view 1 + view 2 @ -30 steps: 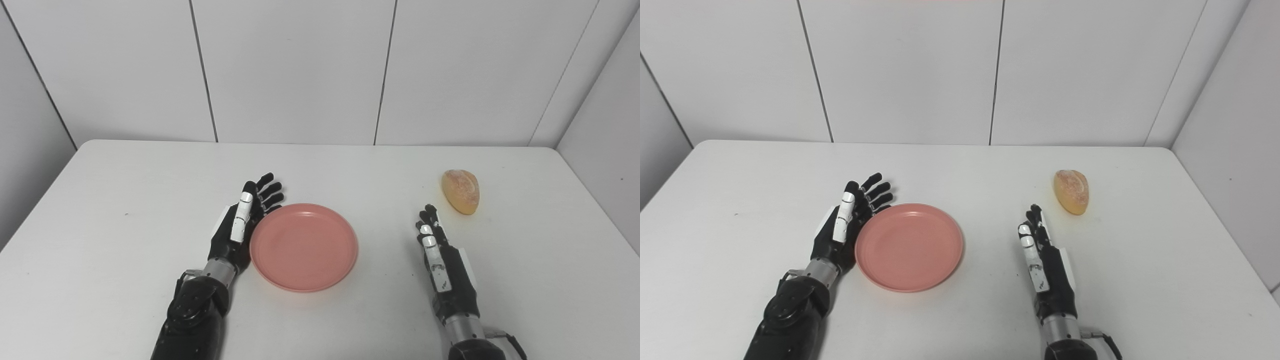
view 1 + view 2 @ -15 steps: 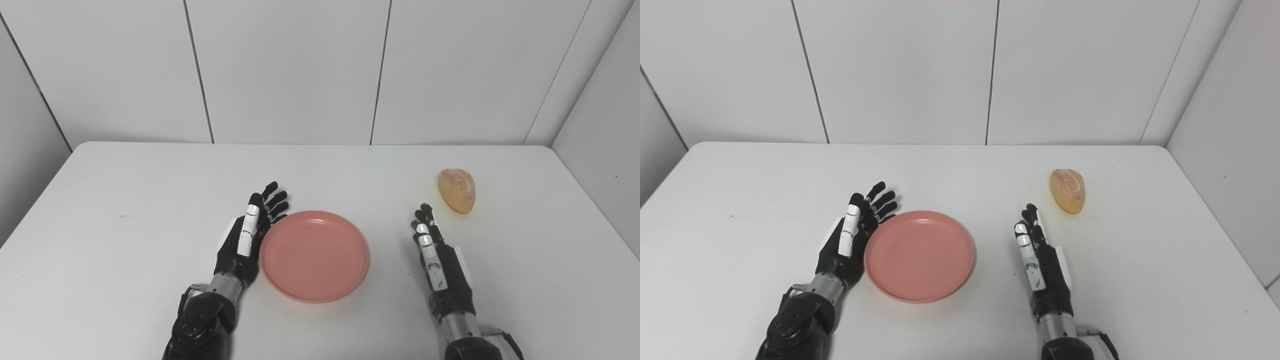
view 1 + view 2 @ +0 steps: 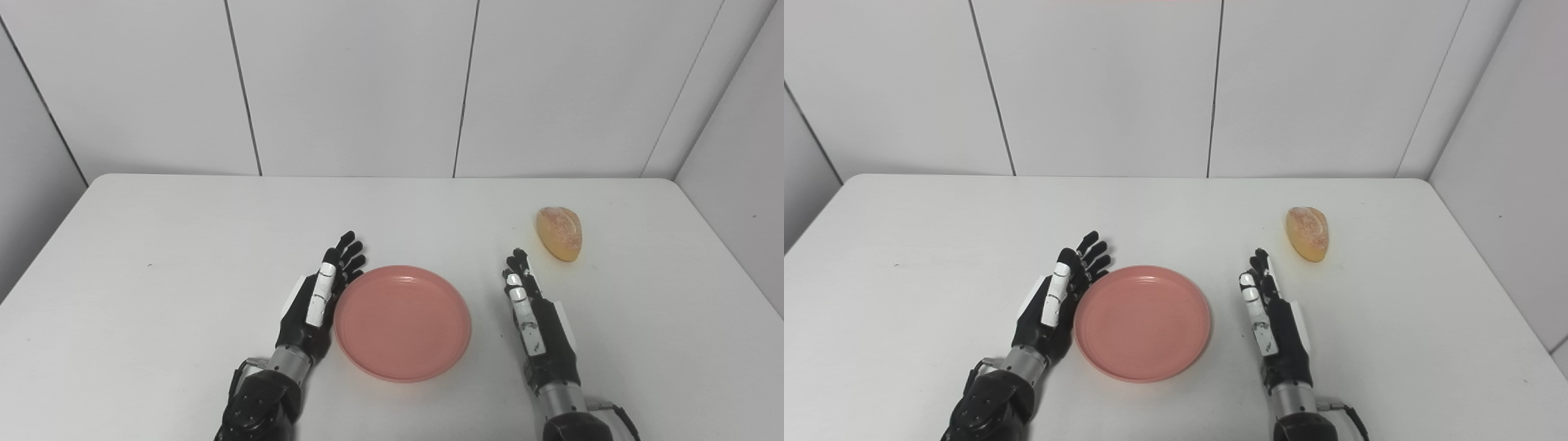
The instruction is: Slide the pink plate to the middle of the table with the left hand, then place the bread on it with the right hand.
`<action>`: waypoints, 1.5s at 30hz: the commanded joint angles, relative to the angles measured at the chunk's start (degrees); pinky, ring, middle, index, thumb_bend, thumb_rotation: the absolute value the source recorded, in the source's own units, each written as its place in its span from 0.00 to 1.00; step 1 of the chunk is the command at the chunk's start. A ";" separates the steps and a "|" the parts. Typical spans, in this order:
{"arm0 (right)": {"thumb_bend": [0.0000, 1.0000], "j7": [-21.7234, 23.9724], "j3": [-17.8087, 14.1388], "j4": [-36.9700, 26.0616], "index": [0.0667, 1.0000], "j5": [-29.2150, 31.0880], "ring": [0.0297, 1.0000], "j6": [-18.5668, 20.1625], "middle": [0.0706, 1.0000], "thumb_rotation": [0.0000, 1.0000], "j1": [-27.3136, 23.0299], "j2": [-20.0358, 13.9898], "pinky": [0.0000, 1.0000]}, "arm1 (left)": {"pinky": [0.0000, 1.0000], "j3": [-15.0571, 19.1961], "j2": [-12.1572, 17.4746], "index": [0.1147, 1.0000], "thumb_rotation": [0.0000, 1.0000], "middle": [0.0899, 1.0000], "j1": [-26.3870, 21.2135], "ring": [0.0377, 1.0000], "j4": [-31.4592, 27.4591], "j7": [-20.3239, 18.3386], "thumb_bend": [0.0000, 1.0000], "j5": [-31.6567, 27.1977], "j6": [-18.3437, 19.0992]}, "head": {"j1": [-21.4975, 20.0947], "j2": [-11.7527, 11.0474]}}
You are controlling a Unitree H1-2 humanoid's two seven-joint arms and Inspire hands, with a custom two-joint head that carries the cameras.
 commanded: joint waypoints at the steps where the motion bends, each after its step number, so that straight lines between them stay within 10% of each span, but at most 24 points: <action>1: 0.65 0.04 -0.05 -1.96 1.00 0.06 0.97 -1.87 0.98 0.93 -2.02 0.06 1.00 | 0.99 0.15 0.07 1.00 1.00 1.00 -0.02 1.00 0.47 0.51 0.73 0.64 -0.61 | 0.09 -0.13; 14: 0.63 -0.67 -0.82 -2.16 1.00 -1.10 0.98 -3.38 0.98 0.94 -2.07 -0.84 1.00 | 1.00 0.76 0.24 1.00 1.00 1.00 -0.39 1.00 4.41 5.78 0.80 8.19 -8.86 | -0.69 -0.44; 33: 0.65 -5.80 0.42 -9.10 0.97 -27.60 0.93 1.32 0.95 0.85 -8.43 -8.87 0.89 | 1.00 0.64 0.23 1.00 1.00 1.00 -0.37 1.00 5.94 6.40 0.78 9.19 -9.36 | -3.22 -1.09; 45: 0.73 -8.80 0.57 -0.07 0.93 -40.53 0.88 5.63 0.91 0.69 -16.17 -12.05 0.80 | 1.00 0.73 0.52 1.00 1.00 1.00 -0.02 1.00 6.50 5.66 0.78 8.19 -9.35 | -5.40 -1.66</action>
